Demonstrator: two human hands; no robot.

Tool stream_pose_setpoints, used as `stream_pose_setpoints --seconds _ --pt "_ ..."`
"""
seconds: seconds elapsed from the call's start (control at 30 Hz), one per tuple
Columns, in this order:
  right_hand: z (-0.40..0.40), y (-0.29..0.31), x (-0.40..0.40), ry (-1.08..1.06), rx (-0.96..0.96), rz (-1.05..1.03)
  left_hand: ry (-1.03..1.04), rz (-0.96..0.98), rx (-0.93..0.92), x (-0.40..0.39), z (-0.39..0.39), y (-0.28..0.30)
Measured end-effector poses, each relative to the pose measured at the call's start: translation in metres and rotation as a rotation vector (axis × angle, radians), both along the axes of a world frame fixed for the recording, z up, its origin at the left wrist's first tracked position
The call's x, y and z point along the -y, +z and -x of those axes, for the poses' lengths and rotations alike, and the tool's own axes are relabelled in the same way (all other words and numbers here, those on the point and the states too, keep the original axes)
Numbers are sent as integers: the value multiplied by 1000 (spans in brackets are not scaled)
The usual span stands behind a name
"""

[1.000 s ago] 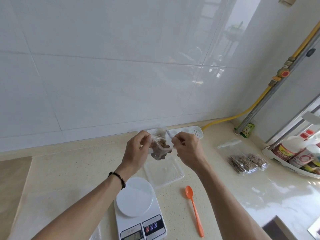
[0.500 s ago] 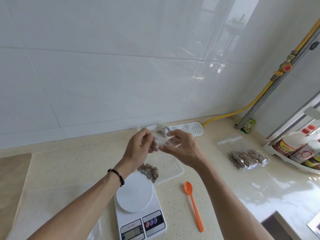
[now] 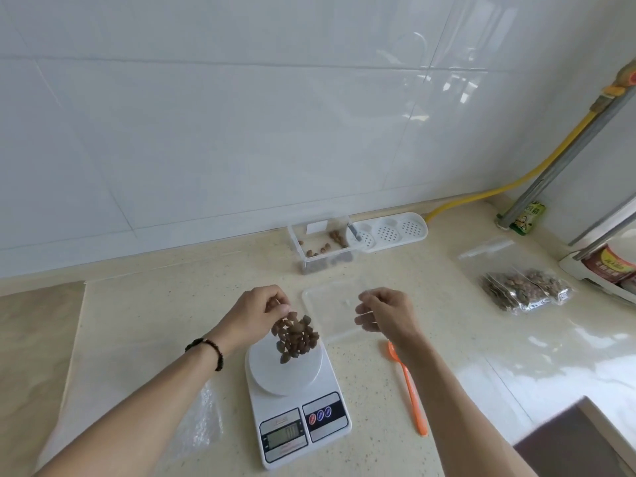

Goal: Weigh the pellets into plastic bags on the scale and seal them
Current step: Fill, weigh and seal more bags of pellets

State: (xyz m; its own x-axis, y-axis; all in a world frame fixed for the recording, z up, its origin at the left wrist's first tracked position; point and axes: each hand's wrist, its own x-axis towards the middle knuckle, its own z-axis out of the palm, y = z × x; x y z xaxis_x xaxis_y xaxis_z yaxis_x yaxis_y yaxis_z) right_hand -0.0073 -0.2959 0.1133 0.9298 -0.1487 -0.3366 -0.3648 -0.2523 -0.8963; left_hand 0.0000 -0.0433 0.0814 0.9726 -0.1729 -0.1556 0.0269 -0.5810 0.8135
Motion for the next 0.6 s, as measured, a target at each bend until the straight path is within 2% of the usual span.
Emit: stream_pose_setpoints --seconds 0.13,0.33,0.43,0.6 --pt "12 -47 3 -22 -147 66 77 -58 4 4 -5 -21" --pt "15 -81 13 26 -211 208 87 -197 44 15 -10 -46" --pt "16 -81 16 62 -188 321 77 -303 107 13 -8 -58" --pt "21 -73 12 55 -68 508 30 -364 247 7 11 -66"
